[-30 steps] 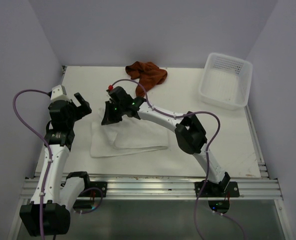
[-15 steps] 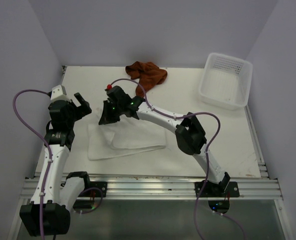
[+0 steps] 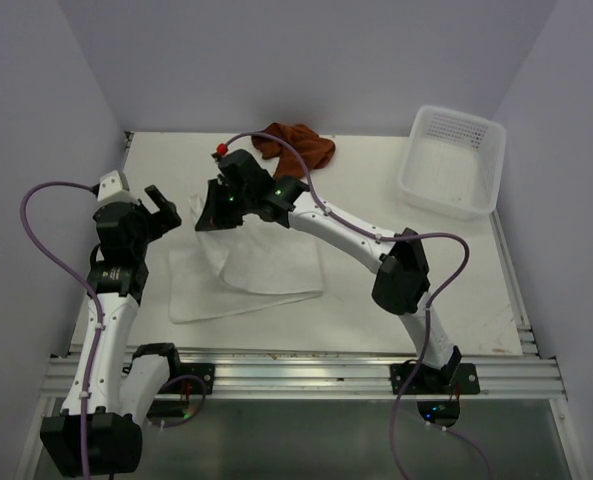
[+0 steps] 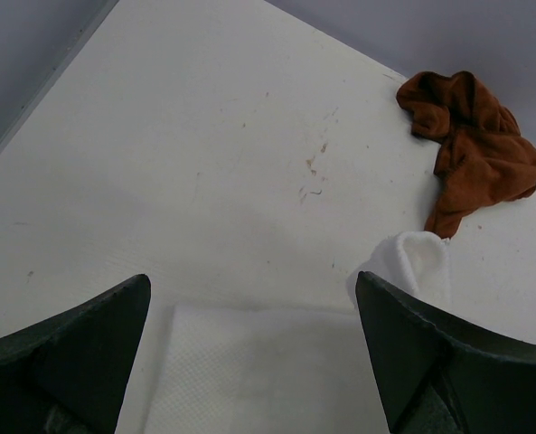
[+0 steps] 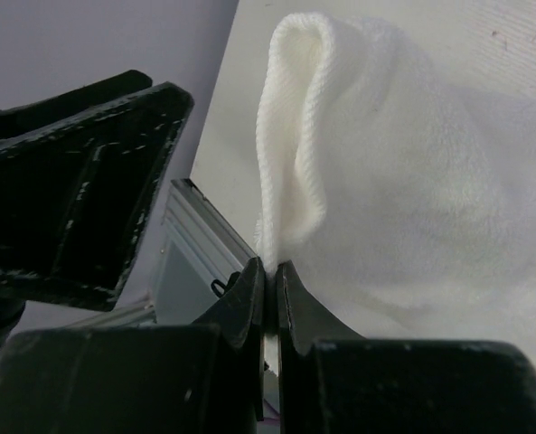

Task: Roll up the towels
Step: Fold the towel

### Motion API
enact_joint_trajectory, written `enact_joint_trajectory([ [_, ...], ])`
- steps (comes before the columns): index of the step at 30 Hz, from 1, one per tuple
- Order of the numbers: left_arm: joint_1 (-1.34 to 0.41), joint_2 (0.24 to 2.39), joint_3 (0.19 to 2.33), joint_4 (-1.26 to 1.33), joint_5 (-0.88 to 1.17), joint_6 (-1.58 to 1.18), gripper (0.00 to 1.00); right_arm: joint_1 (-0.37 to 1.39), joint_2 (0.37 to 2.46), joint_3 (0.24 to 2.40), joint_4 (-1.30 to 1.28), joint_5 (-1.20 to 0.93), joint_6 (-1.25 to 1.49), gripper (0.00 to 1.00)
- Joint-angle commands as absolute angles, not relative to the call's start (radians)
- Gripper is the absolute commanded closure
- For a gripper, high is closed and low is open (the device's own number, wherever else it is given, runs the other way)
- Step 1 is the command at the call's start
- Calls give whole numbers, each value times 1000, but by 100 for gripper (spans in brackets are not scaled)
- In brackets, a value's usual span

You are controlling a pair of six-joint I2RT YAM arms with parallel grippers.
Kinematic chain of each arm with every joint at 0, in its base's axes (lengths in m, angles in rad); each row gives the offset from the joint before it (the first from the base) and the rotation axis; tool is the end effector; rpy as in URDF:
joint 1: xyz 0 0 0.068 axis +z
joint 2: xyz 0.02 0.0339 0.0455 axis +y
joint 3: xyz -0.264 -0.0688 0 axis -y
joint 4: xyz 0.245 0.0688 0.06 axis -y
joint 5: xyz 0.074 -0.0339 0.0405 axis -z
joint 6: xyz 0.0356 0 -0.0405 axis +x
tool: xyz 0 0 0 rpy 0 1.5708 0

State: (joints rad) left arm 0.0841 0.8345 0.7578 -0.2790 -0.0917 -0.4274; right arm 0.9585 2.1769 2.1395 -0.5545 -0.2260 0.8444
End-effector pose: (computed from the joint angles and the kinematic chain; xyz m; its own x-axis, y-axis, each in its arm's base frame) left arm 0.1932 0.0196 0.3120 -0.2457 -0.4349 -0.8663 -0.2978 0.8843 -0.3595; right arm 0.2853 0.4200 0.3206 -0.8891 0.0017 -0.4577 -0.3610 0.6123 0.7034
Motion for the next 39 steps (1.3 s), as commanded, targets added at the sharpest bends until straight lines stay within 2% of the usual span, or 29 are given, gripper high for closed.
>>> enact_joint_trajectory([
  [1, 94, 825, 772, -270, -107, -440, 0, 971, 2121, 2187, -565, -239, 836, 100],
  [16, 100, 827, 772, -270, -106, -443, 0, 1008, 2267, 2189, -408, -356, 925, 100],
  [39, 100, 821, 773, -272, -103, -445, 1, 1019, 2453, 2235, -218, -347, 991, 100],
])
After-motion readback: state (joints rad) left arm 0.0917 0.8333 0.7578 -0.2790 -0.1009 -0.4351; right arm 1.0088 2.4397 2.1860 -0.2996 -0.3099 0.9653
